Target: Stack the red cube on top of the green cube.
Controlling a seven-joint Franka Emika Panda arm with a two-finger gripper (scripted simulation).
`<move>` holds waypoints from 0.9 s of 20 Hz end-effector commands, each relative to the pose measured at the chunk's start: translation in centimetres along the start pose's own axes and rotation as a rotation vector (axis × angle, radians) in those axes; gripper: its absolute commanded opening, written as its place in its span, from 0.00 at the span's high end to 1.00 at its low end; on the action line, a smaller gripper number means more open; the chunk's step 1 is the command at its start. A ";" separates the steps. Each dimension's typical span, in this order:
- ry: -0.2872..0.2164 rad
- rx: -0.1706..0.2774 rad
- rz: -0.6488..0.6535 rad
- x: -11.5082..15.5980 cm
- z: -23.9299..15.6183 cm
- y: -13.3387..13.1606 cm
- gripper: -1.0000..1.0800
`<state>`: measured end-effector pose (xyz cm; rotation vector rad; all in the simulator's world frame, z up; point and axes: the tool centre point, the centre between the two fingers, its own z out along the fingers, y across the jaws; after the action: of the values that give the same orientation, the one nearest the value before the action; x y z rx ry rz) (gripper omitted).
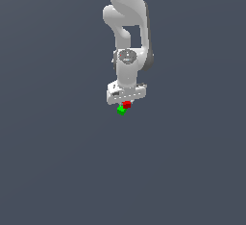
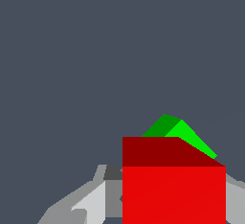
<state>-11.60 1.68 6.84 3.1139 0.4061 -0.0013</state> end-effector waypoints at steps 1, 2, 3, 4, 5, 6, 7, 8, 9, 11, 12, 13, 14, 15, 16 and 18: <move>0.001 0.000 -0.002 0.1 0.4 1.4 1.00; 0.001 0.000 -0.002 0.2 0.5 1.8 1.00; 0.001 0.000 -0.002 0.2 0.6 2.2 1.00; 0.001 0.000 -0.002 0.2 0.6 2.4 1.00; 0.001 0.000 -0.002 0.3 0.7 2.7 1.00; 0.001 0.001 -0.002 0.3 0.7 2.8 1.00; 0.001 0.001 -0.002 0.3 0.8 2.9 1.00; 0.001 0.001 -0.002 0.3 0.8 2.9 1.00; 0.001 0.001 -0.002 0.3 0.7 2.9 1.00; 0.001 0.001 -0.002 0.4 0.7 2.6 1.00; 0.001 0.001 -0.002 0.4 0.7 2.6 1.00; 0.001 0.001 -0.002 0.4 0.7 2.6 0.04; 0.001 0.001 -0.002 0.4 0.7 2.6 0.04; 0.001 0.001 -0.002 0.4 0.7 2.6 0.04; 0.001 0.001 -0.002 0.4 0.7 2.6 0.04; 0.001 0.001 -0.002 0.4 0.7 2.6 0.04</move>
<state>-10.57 -0.76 6.16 3.1147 0.4088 0.0000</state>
